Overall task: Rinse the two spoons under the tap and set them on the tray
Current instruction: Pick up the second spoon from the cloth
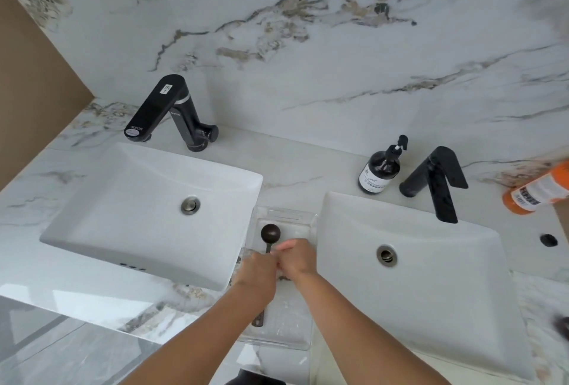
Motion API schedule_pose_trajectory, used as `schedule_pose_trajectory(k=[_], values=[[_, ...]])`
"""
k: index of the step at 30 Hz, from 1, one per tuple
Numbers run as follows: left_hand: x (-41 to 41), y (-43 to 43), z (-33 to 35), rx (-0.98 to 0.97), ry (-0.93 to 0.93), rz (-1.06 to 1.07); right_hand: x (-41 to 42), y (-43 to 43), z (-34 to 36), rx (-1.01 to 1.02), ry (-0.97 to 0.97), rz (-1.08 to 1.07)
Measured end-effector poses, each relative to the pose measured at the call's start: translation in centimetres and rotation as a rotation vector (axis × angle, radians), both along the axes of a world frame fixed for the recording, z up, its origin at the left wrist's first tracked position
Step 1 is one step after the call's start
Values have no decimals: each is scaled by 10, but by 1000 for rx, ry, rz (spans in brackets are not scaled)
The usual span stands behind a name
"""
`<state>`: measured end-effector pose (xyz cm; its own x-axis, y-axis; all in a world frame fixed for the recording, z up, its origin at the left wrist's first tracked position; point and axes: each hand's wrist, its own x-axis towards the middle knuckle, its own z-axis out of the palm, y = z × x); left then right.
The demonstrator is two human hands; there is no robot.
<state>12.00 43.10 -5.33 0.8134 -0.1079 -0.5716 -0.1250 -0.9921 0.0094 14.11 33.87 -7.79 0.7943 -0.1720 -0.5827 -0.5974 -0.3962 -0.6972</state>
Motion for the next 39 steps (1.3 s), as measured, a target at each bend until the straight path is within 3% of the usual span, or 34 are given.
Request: schedule_pose_trajectory(k=[5,11,19,26,39], values=[[22,-31,41,-81,-35,23,-1,-30,35,-67,-59,94],[32,-124,67,-326,-110,-95,-20,-142,64,-108,-210,-108],[-21,-294,41,-508,86,-191,-96,-352,54,-346,-130,-296],[-87,-437,15,-643,489,55,-187,-485,28,-439,10,-390],[-127,-526,-17,-705,535,301,-247,-523,-13,-385,156,-357]])
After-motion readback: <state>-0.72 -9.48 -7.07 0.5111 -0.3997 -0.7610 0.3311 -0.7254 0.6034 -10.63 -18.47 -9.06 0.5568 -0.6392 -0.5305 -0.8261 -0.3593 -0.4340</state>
